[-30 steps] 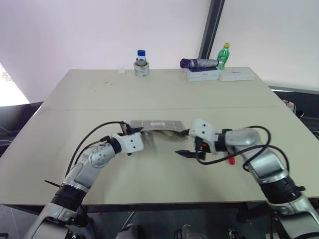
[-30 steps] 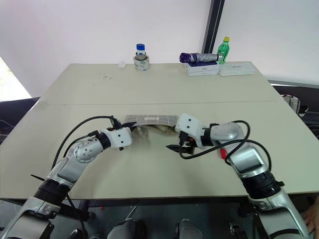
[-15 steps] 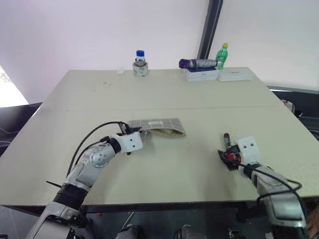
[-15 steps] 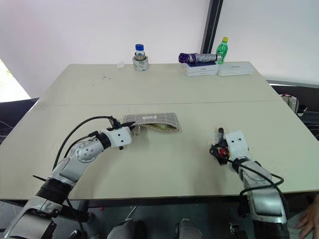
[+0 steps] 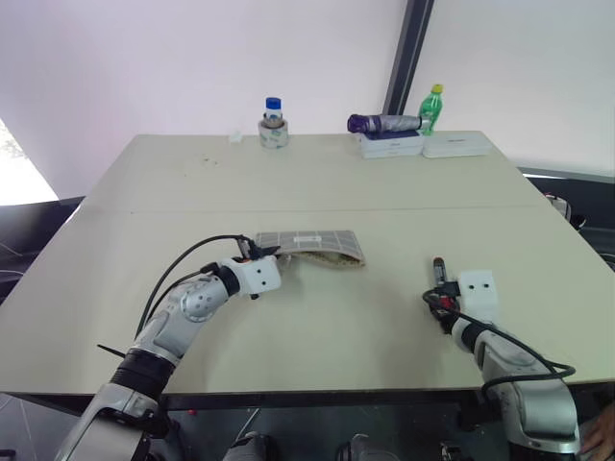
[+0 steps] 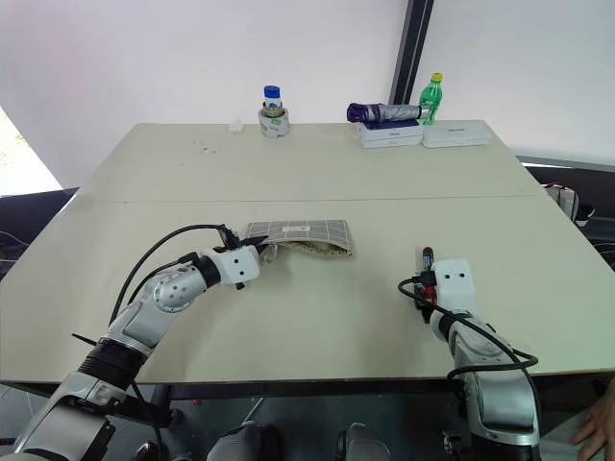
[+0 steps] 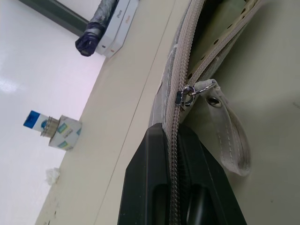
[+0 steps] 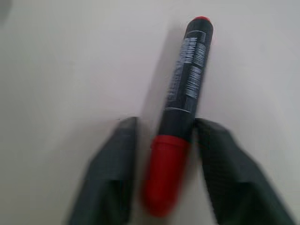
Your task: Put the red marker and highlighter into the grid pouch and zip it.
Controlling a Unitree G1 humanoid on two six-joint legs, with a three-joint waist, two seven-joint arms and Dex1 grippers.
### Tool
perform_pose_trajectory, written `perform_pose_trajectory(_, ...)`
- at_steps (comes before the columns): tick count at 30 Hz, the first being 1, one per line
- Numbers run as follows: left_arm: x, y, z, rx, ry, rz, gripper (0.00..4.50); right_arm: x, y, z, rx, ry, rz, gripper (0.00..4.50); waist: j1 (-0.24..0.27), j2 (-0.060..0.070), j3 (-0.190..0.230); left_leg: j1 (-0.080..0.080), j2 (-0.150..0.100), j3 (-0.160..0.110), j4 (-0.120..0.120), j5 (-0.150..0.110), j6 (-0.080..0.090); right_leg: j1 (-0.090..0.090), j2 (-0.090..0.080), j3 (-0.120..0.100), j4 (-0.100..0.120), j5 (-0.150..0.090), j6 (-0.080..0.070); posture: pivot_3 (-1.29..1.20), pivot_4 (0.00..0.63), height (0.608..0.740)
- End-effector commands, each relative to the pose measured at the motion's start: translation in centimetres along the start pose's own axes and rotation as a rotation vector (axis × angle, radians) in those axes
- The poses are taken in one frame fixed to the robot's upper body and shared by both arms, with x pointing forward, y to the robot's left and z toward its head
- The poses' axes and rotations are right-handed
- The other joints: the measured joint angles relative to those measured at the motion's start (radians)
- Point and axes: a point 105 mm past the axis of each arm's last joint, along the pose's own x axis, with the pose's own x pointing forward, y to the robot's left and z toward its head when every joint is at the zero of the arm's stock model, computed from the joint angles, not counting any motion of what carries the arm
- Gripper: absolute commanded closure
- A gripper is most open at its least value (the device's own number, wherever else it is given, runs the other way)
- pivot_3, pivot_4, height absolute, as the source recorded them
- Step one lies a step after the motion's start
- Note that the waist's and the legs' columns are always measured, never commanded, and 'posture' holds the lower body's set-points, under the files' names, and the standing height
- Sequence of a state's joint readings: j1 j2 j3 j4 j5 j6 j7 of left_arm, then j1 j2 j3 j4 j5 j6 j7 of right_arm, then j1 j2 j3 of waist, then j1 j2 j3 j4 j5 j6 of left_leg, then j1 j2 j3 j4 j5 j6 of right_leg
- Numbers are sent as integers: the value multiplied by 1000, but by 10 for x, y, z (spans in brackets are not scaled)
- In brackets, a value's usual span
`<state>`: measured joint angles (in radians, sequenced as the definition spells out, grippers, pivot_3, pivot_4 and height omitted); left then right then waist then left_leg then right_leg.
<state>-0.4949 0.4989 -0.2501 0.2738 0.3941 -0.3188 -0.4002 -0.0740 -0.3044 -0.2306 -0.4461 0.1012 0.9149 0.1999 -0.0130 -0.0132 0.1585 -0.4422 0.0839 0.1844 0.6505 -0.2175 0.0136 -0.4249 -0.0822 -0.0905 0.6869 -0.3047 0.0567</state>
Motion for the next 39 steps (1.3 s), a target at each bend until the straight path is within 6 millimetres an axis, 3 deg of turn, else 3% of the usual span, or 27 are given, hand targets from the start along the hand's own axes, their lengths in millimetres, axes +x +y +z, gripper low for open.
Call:
perform_pose_trajectory(1, -1, 13, 6, 25, -23, 41, 4500, 1, 4, 23, -66, -80, 37, 4155, -1, 0, 0, 0, 0, 0, 0, 0, 0, 0, 0, 0, 0, 0, 0, 0, 150, 738)
perform_pose_trajectory(5, -2, 13, 4, 20, -14, 45, 4500, -11, 41, 69, -341, -324, 350, 4154, -3, 0, 0, 0, 0, 0, 0, 0, 0, 0, 0, 0, 0, 0, 0, 0, 150, 738)
perform_pose_trajectory(9, -3, 14, 3, 23, -11, 42, 4500, -36, 70, 80, -561, -450, 665, 4154, -1, 0, 1, 0, -1, 0, -1, 0, 0, 0, 2, 0, 0, 0, 0, 0, 150, 738)
perform_pose_trajectory(11, -2, 16, 3, 19, -13, 52, 4500, -41, 84, 75, -647, -445, 756, 4154, 0, -1, 1, 0, -1, 0, -1, 0, 0, 0, 2, 0, -1, 0, 0, 0, 150, 738)
perform_pose_trajectory(18, 2, 15, 13, 28, -41, 40, 4500, -16, 100, 65, -738, -421, 734, 4154, 1, -1, 1, 0, -1, 0, 1, 1, -1, 0, 1, 0, 0, 0, 0, 0, 150, 738)
perform_pose_trajectory(28, -3, 15, 20, 34, -65, 23, 4500, 16, 92, 73, -778, -407, 629, 4154, 1, -1, 1, 0, -1, 1, 2, 3, -5, 0, 1, 0, 0, 0, 0, 0, 150, 738)
perform_pose_trajectory(34, -1, 8, 31, 75, -109, -35, 4500, 22, 124, 92, -836, -488, 668, 4154, -3, -1, 1, 0, 0, 2, 1, 3, -5, 0, 1, 0, 0, 0, 0, 0, 150, 738)
perform_pose_trajectory(39, 1, 6, 44, 91, -165, -73, 4500, 26, 143, 95, -1007, -528, 679, 4154, 1, -1, 1, 0, 0, 2, 2, 3, -6, 0, 1, 0, 0, 0, 0, 0, 150, 738)
